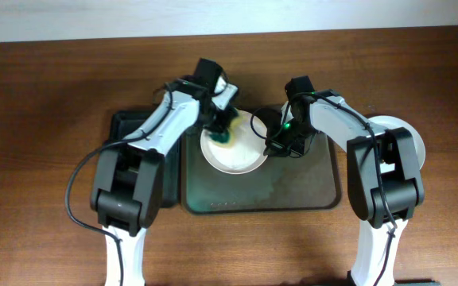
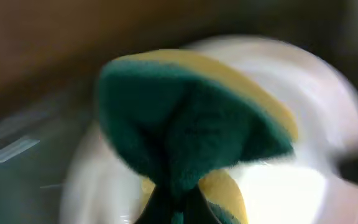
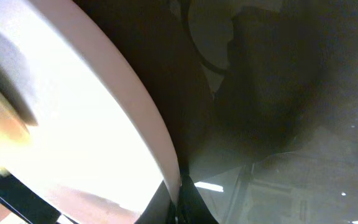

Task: Clean dirty plates on tray and stack at the side
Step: 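Scrub the last plate with the sponge in the left gripper, then lift the sponge back to the left tray with the left gripper, then lift the plate with the right gripper and stack it on the side plates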

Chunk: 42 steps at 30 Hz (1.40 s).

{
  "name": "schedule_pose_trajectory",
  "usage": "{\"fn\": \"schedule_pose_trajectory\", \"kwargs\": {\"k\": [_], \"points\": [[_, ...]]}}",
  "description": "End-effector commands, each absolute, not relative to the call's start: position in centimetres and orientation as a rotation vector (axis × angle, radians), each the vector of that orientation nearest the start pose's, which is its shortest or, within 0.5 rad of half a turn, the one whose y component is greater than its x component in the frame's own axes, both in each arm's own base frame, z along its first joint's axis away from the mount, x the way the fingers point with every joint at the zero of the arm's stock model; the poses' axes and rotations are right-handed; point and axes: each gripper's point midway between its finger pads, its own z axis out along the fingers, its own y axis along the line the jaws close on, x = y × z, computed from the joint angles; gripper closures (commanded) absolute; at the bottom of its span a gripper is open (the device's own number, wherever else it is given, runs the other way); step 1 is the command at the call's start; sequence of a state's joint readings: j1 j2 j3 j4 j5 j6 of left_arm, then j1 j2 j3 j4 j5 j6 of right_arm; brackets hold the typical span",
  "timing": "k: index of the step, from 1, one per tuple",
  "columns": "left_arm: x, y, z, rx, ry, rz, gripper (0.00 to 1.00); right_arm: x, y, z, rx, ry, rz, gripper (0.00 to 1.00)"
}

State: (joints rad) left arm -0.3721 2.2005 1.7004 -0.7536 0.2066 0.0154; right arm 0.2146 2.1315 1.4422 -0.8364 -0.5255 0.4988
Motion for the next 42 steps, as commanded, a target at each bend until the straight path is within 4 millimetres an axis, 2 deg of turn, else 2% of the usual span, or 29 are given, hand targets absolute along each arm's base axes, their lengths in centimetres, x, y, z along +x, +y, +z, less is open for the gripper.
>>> {"fn": "schedule_pose_trajectory", "kwargs": {"k": [1,3,5,8,11,13,15,18,20,23,29,33,39,42], "points": [[46.4,-16.6,2.4,0.319,2.832,-0.098,1.0,36.5,16.4,-1.2,0.458,3.189,0.767,0.96],[44.6,-16.2,1.9,0.351,2.906,-0.091,1.0,36.5,16.4,-1.2,0.458,3.189,0.767,0.96],[43.0,-16.7,1.7,0.449,2.957,-0.154,1.0,36.5,16.4,-1.2,0.458,3.188,0.767,0.96],[40.0,-19.2,2.0,0.732,2.969,-0.427,1.0,36.5,16.4,-1.2,0.458,3.188,0.767,0.96],[38.2,-21.6,3.0,0.939,2.881,-0.69,1.0,36.5,16.4,-1.2,0.458,3.189,0.767,0.96],[37.7,-23.2,4.2,1.007,2.792,-0.866,1.0,36.5,16.4,-1.2,0.457,3.188,0.767,0.96],[38.0,-24.2,5.3,1.01,2.731,-0.965,1.0,36.5,16.4,-1.2,0.457,3.189,0.767,0.96],[39.5,-24.2,6.7,0.976,2.685,-0.971,1.0,36.5,16.4,-1.2,0.455,3.188,0.767,0.96],[41.4,-23.1,7.7,0.873,2.704,-0.91,1.0,36.5,16.4,-1.2,0.445,3.188,0.768,0.96],[44.8,-20.2,8.7,0.636,2.773,-0.7,1.0,36.5,16.4,-1.2,0.445,3.188,0.768,0.96],[49.2,-15.4,12.2,0.338,2.753,-0.516,1.0,36.8,16.4,-1.1,0.425,3.175,0.768,0.96],[50.6,-11.8,13.4,0.202,2.745,-0.468,1.0,37.8,16.2,-0.2,0.406,3.139,0.739,0.96],[51.0,-7.0,13.6,0.072,2.762,-0.426,1.0,38.5,15.4,2.1,0.381,3.083,0.659,0.96],[50.7,-5.5,13.5,0.031,2.781,-0.402,1.0,38.6,14.1,4.5,0.361,3.039,0.551,0.96]]}}
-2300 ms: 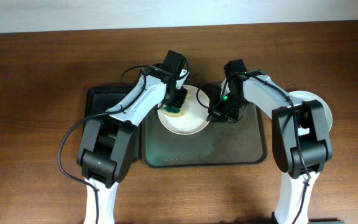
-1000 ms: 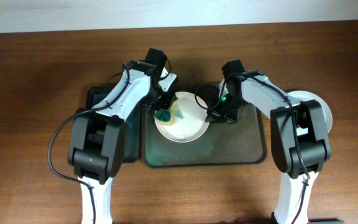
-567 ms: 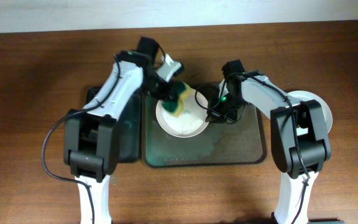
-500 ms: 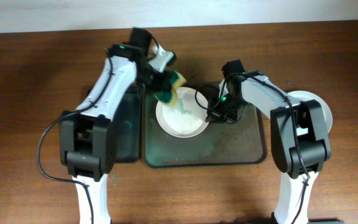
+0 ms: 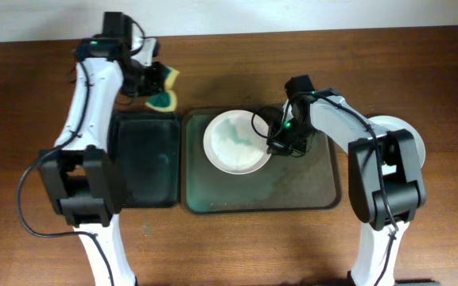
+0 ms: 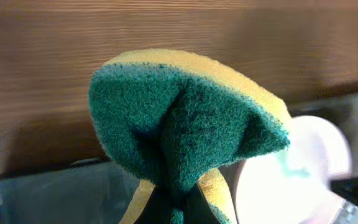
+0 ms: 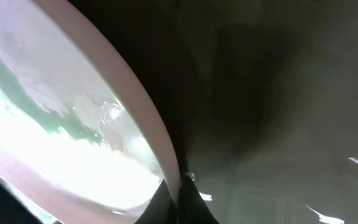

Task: Clean dirty plates on tray and stack at the side
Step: 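Lift the plate with the right gripper and stack it on the side plates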

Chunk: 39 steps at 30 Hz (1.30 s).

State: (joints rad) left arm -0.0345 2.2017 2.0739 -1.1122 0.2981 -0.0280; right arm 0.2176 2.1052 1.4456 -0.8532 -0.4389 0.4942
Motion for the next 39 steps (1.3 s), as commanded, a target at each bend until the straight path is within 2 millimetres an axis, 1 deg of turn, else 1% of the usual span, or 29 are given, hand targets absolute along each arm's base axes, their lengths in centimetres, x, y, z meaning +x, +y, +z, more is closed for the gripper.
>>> {"fn": "schedule_pose_trajectory", "kwargs": {"k": [1,3,4,7,8,12,14,15,18,19,20,21,25,26,28,30,32,36,39], "points": [[50.5,-4.9,13.4,0.017,2.795,-0.37,1.0,38.4,13.5,5.5,0.356,3.026,0.504,0.96],[50.1,-4.2,13.1,0.005,2.817,-0.319,1.0,38.1,12.3,7.4,0.356,2.996,0.413,0.96],[50.0,-3.9,13.0,0.0,2.826,-0.294,1.0,37.8,11.6,8.6,0.358,2.975,0.36,0.96],[49.8,-3.8,12.9,-0.003,2.835,-0.28,1.0,36.7,9.5,11.4,0.367,2.928,0.218,0.96],[49.6,-3.7,12.9,-0.004,2.842,-0.277,1.0,36.2,8.5,12.6,0.372,2.906,0.154,0.96],[49.3,-3.2,12.7,-0.012,2.862,-0.232,1.0,34.8,5.6,15.6,0.39,2.836,-0.032,0.96],[49.2,-2.7,12.6,-0.018,2.869,-0.184,1.0,33.7,3.2,17.6,0.426,2.769,-0.195,0.96],[49.2,-2.6,12.6,-0.019,2.869,-0.179,1.0,33.3,2.1,18.4,0.453,2.737,-0.262,0.96],[49.2,-2.5,12.5,-0.021,2.869,-0.169,1.0,31.7,-1.8,21.4,0.541,2.6,-0.522,0.96],[49.2,-2.4,12.5,-0.021,2.87,-0.165,1.0,30.6,-4.1,23.2,0.594,2.507,-0.685,0.96],[49.2,-2.4,12.5,-0.021,2.87,-0.164,1.0,30.2,-4.9,23.9,0.605,2.472,-0.746,0.96],[49.2,-2.4,12.5,-0.021,2.872,-0.164,1.0,29.6,-6.2,24.9,0.61,2.419,-0.849,0.96],[49.0,-2.4,12.5,-0.022,2.878,-0.165,1.0,28.7,-8.9,27.9,0.58,2.265,-1.127,0.96],[49.0,-2.4,12.5,-0.021,2.878,-0.164,1.0,28.6,-9.5,29.0,0.572,2.202,-1.205,0.96],[49.0,-2.4,12.5,-0.021,2.878,-0.164,1.0,28.5,-10.2,30.4,0.565,2.124,-1.29,0.96],[49.0,-2.4,12.5,-0.016,2.878,-0.161,1.0,28.3,-10.8,31.3,0.563,2.071,-1.355,0.96],[49.0,-2.2,12.5,-0.019,2.878,-0.143,1.0,28.0,-11.6,31.6,0.577,2.056,-1.394,0.96],[49.0,-1.8,12.4,-0.023,2.878,-0.114,1.0,27.4,-14.0,31.2,0.66,2.064,-1.459,0.96],[49.1,-1.8,12.4,-0.023,2.878,-0.112,1.0,27.4,-15.5,30.8,0.738,2.048,-1.473,0.96]]}}
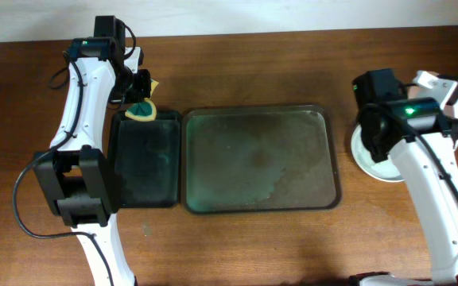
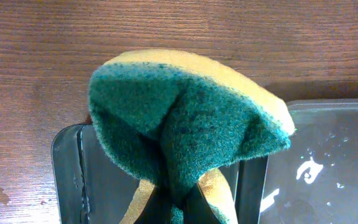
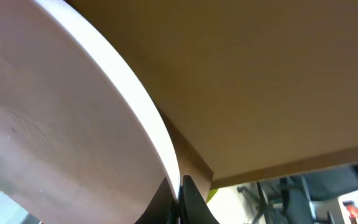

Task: Clean dirty plates on tray and stack at the side
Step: 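Lift the plate with the right gripper and stack it on the side plates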

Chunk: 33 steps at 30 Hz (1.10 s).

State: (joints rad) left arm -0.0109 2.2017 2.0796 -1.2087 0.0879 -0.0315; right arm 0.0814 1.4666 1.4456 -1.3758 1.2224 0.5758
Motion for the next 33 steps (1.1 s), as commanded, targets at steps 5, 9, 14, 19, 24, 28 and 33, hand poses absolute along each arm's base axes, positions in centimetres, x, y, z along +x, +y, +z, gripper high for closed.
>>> {"fn": "schedule_pose_trajectory", "kwargs": {"k": [5,9,14,19,24,28,33], "points": [[49.1,-1.6,12.4,-0.026,2.879,-0.092,1.0,27.8,-15.9,30.3,0.753,2.057,-1.473,0.96],[49.0,-1.5,12.4,-0.026,2.882,-0.089,1.0,27.8,-15.9,30.3,0.753,2.058,-1.472,0.96],[48.8,-1.5,12.6,-0.029,2.885,-0.082,1.0,28.6,-14.6,27.5,0.786,2.204,-1.268,0.96],[48.1,-0.8,14.6,-0.04,2.863,-0.03,1.0,33.0,-6.7,21.0,0.622,2.6,-0.487,0.96],[45.1,-0.7,14.0,-0.066,2.977,-0.025,1.0,36.0,3.5,19.5,0.448,2.703,0.304,0.96],[43.7,-0.7,11.4,-0.126,3.047,-0.024,1.0,36.1,6.9,15.3,0.378,2.855,0.362,0.96],[43.0,-0.9,7.3,-0.187,3.074,-0.043,1.0,35.6,9.4,9.5,0.33,3.043,0.347,0.96]]}}
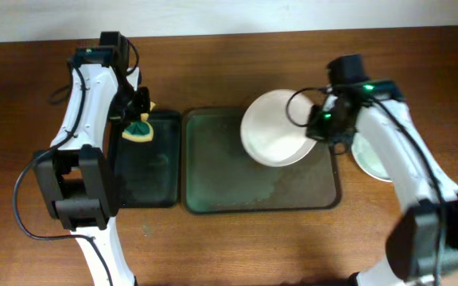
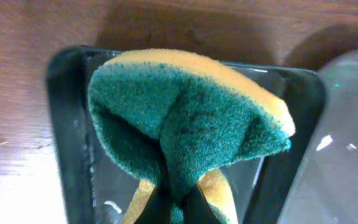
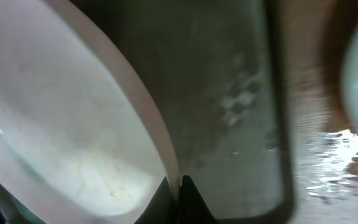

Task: Clean dirty plates on tray and stack at the side
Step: 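Lift the plate with the right gripper and stack it on the side plates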

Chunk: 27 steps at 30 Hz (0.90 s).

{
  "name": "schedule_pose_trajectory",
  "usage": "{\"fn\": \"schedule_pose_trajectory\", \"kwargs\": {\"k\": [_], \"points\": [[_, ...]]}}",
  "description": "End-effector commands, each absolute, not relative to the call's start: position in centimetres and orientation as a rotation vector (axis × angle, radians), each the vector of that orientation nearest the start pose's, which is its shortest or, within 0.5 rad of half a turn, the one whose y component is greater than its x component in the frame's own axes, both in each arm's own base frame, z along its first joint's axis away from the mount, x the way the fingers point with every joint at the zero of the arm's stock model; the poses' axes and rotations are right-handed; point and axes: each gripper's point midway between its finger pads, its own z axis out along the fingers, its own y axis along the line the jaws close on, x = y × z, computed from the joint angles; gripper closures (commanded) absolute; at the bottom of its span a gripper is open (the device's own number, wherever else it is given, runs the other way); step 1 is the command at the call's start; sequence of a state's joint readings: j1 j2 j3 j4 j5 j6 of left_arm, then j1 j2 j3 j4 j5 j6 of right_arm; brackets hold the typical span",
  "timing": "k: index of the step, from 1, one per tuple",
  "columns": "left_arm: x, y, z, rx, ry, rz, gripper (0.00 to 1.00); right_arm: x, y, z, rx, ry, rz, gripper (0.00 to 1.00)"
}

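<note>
My right gripper [image 1: 318, 127] is shut on the rim of a white plate [image 1: 275, 139], which hangs over the right half of the big dark tray [image 1: 213, 183]. In the right wrist view the plate [image 3: 73, 124] fills the left, wet inside, with the gripper [image 3: 178, 186] pinching its edge. A second white plate [image 1: 370, 163] lies on the table at the right, partly hidden by the arm. My left gripper [image 1: 136, 119] is shut on a green-and-yellow sponge [image 1: 137, 131] over the small black tray's far end; the sponge [image 2: 185, 118] hides the gripper [image 2: 173, 202].
A small black tray [image 1: 141, 183] sits against the big tray's left side; its rim [image 2: 64, 124] shows in the left wrist view. The big tray's bottom [image 3: 229, 93] is wet and smeared. Brown wooden table [image 1: 229, 246] surrounds both trays.
My right gripper was at the table's right side by the plate there; now it is over the tray's right half with a white plate in it. The left gripper and sponge moved slightly nearer, over the small tray.
First the sponge was on the plate on the tray while my right gripper held the rim. Then the sponge was off at the far left and the plate showed a greenish film. Then the tray was bare, the plate at the right. Now a plate hangs over the tray.
</note>
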State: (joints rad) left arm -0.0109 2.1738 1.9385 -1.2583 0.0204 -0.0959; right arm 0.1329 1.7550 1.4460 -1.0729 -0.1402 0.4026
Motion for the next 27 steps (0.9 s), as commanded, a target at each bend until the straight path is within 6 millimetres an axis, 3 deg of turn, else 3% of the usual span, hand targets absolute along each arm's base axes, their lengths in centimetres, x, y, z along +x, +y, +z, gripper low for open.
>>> {"fn": "schedule_pose_trajectory", "kwargs": {"k": [1,4,7,10,14,15,17,18,22,25,27], "points": [[42.8,-1.0,6.7,-0.188,3.082,-0.048,1.0,35.5,9.6,9.0,0.326,3.059,0.342,0.96],[41.9,-1.0,4.3,-0.196,3.105,-0.05,1.0,35.2,10.2,6.9,0.309,3.122,0.321,0.96],[41.8,-1.0,3.7,-0.2,3.105,-0.05,1.0,35.2,10.2,6.9,0.291,3.121,0.322,0.96],[41.9,-1.0,3.7,-0.199,3.099,-0.05,1.0,35.4,9.7,7.8,0.301,3.094,0.33,0.96],[41.3,-1.0,3.5,-0.201,3.124,-0.049,1.0,35.8,7.5,11.0,0.366,3.003,0.347,0.96],[40.9,-1.1,3.5,-0.2,3.139,-0.047,0.76,35.7,6.5,11.9,0.398,2.98,0.348,0.96],[40.4,-1.2,3.5,-0.196,3.159,-0.045,0.1,35.0,4.0,13.7,0.465,2.942,0.342,0.95],[40.3,-1.3,3.5,-0.195,3.163,-0.044,0.0,34.6,2.4,14.4,0.526,2.922,0.336,0.96],[41.9,-1.3,3.9,-0.191,3.097,-0.051,0.01,32.6,-4.6,15.7,0.752,2.862,0.3,0.96],[43.6,-1.3,5.8,-0.184,3.023,-0.058,0.01,30.3,-10.4,15.2,0.982,2.824,0.24,0.96],[45.0,-1.3,7.9,-0.179,2.958,-0.065,0.01,29.0,-13.1,14.7,1.085,2.787,0.218,0.96]]}}
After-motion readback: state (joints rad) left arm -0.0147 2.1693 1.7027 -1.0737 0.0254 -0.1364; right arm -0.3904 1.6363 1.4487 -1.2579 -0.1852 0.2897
